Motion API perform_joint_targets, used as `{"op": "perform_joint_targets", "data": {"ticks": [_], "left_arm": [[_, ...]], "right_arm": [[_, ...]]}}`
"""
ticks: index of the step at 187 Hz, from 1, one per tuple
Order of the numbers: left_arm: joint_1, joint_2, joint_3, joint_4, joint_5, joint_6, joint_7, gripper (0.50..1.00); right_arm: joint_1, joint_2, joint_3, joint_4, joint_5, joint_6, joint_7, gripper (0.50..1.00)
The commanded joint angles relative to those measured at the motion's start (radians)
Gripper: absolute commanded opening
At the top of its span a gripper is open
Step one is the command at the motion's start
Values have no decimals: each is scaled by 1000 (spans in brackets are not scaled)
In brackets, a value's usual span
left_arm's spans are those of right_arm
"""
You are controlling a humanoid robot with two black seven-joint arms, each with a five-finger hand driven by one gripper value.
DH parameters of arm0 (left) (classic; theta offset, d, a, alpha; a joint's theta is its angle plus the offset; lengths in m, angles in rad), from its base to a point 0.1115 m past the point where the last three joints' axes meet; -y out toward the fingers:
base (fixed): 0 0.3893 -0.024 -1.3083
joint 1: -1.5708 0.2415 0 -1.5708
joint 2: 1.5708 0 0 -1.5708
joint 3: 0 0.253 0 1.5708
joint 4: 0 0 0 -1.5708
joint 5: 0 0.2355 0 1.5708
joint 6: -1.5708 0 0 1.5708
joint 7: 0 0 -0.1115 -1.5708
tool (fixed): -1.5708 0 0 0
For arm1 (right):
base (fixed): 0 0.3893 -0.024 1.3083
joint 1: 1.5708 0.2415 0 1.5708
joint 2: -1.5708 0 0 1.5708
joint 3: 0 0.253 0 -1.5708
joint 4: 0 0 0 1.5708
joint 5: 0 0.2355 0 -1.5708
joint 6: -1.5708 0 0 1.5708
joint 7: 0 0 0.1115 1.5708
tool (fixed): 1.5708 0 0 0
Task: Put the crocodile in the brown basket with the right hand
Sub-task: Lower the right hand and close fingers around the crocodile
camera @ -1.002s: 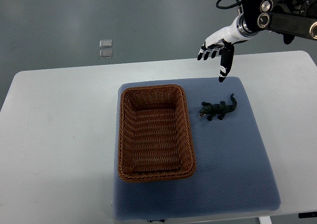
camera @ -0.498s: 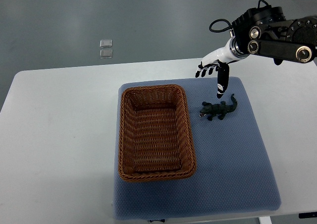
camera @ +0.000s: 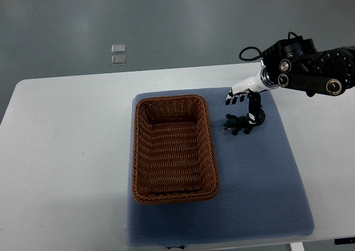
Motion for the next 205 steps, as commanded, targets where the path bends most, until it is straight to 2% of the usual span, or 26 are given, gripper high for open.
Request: {"op": "perform_joint_targets", "data": {"ticks": [1,77,105,134,141,150,159,164,170,193,205], "left_arm": [[0,0,0,0,-1,0,0,1000],[0,0,0,0,0,0,0,1000],[0,0,0,0,0,0,0,1000],[0,0,0,0,0,0,0,1000],[0,0,0,0,0,0,0,1000],[0,0,0,0,0,0,0,1000],[0,0,0,0,0,0,0,1000],[0,0,0,0,0,0,0,1000],[0,0,0,0,0,0,0,1000],[0,0,-1,1,0,0,0,1000],[0,0,-1,1,0,0,0,1000]], "right_arm": [[-29,-2,0,-11,-51,-23,0,913],[-109,9,0,-44,-93,-95,0,897],[-124,14,0,-51,-96,-107,0,858],[-127,29,0,-54,-96,-124,0,782],[-129,34,-1,-57,-98,-128,0,744],[-132,35,0,-60,-110,-130,0,731],[-137,37,0,-63,-128,-132,0,686],[-138,40,0,-66,-142,-132,0,638],[-140,41,0,-71,-153,-132,0,605],[-138,38,0,-77,-165,-135,0,574],[-133,34,0,-77,-167,-136,0,537]]}}
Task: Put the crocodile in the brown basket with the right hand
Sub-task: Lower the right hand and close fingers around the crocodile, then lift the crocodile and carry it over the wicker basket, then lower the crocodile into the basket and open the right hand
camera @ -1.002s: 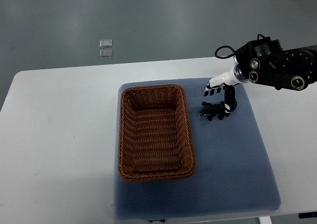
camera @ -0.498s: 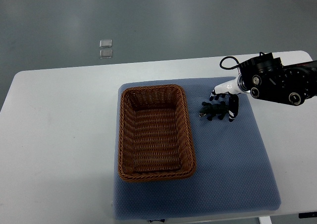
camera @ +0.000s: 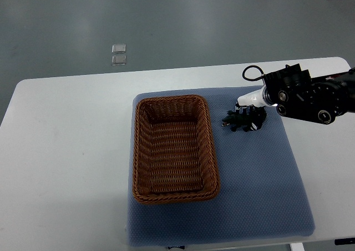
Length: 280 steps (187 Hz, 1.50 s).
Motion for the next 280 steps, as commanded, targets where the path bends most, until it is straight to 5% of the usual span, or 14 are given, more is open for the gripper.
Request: {"op": "perform_joint_targets", "data": {"ticks": [1,58,156,227,280], "left_arm": [[0,0,-1,1,0,0,0,1000],[0,0,-1,1,0,0,0,1000],[1,0,1,-2,0,0,0,1000],[0,0,1,-8,0,-2,0,1000],[0,0,1,-10,0,0,0,1000]], "right_arm": [[6,-6,0,-2,-5,-3,0,529],[95,-50,4,13,1,23,0,502],[495,-170,17,286,112,143,-2,527],[590,65,4,302,248,134,-2,537],[463,282,-22,147,248,108,0,554]]}}
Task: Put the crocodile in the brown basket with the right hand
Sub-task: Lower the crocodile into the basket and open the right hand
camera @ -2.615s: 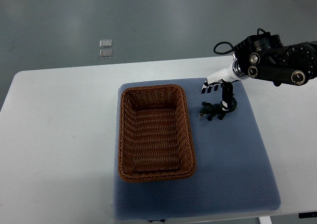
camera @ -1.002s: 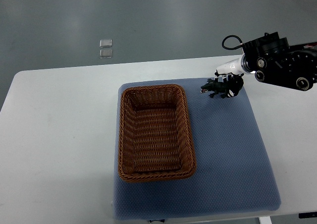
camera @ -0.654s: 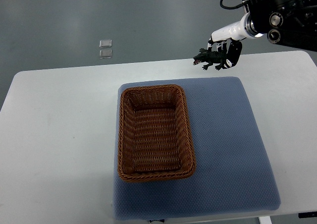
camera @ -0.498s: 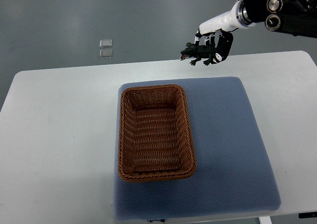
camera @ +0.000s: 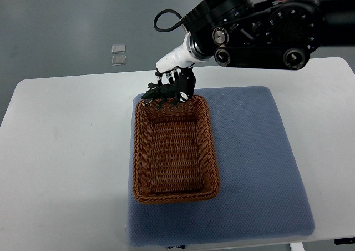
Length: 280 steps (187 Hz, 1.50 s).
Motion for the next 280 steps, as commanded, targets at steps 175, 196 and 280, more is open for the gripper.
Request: {"op": "perform_joint_targets", "data": {"ticks": [175,196,280], "left_arm": [[0,0,0,8,0,0,0,1000],[0,0,0,8,0,0,0,1000],[0,0,-2,9,0,0,0,1000]], "right_arm": [[-306,86,5,-203,0,-56,7,748],[-323,86,5,-210,0,-59,7,756],[-288,86,114,-219,3,-55,12,870]]}}
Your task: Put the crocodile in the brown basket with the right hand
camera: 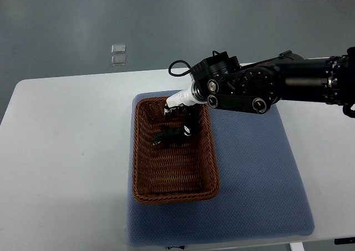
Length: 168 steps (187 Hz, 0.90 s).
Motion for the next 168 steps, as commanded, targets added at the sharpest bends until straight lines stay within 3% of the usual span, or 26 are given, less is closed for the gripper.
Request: {"op": "perform_joint_targets", "data": {"ticks": [1,45,101,142,168], "left_arm": [[0,0,-1,0,0,0,0,1000],[0,0,1,0,-2,0,0,1000],[0,0,1,0,0,0,0,1000],[0,0,1,-1,0,0,0,1000],[0,0,2,-4,0,0,0,1000]], "right_arm": [[16,0,90,-2,1,5,1,872],[-21,-190,337,-2,5,-8,7,874],[-334,-376,745,-2,27,-141,93,876],[-671,-330,1216,-9,50,-215,155,874],[-826,-216,1500,-29,186,-215,155,876]]}}
